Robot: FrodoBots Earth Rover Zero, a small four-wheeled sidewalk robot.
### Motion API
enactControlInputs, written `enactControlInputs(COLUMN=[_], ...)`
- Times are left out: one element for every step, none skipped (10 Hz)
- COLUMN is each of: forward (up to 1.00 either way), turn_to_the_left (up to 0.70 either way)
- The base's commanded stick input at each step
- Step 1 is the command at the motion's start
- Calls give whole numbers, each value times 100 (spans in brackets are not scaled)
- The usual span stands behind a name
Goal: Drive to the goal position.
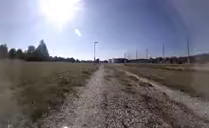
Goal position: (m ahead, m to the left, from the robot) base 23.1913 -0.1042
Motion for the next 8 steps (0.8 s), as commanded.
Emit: enactControlInputs(forward=[50,50,50,50,50,50,50,50], turn_to_the_left=[0,0,0,0,0,0,0,0])
